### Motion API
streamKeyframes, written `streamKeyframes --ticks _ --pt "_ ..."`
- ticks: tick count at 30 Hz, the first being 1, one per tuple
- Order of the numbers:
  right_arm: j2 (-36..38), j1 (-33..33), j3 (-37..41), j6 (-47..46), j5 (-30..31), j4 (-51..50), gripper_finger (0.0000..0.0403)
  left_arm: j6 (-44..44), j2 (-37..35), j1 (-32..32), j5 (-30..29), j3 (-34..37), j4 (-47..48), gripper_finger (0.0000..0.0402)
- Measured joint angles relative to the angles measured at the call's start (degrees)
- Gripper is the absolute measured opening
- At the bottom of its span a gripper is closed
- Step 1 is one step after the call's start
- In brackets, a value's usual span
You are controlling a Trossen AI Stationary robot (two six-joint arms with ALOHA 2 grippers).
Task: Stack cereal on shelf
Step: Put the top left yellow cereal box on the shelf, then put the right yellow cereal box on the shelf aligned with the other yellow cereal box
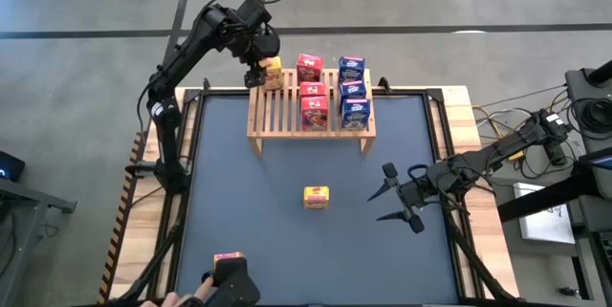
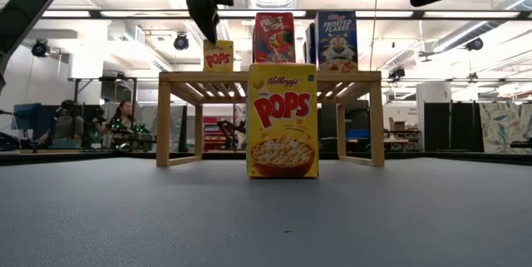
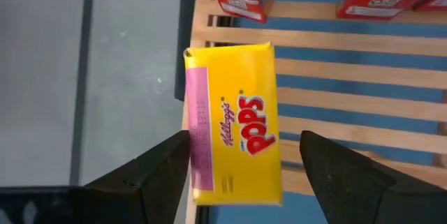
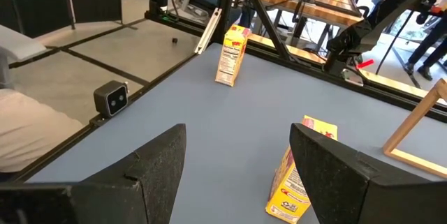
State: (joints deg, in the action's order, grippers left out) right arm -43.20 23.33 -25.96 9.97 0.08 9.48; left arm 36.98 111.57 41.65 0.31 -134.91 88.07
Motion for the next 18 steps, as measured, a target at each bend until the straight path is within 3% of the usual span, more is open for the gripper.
streamKeyframes --ticks 11,18 --pt "0.0 0.0 0.0 0.1 0.0 0.2 0.0244 -3.7 -7.5 0.1 -3.1 0.2 2.0 0.0253" --pt "0.0 0.0 0.0 -0.4 0.0 0.2 0.0244 -11.3 -15.7 -0.6 8.4 3.1 1.8 0.0251"
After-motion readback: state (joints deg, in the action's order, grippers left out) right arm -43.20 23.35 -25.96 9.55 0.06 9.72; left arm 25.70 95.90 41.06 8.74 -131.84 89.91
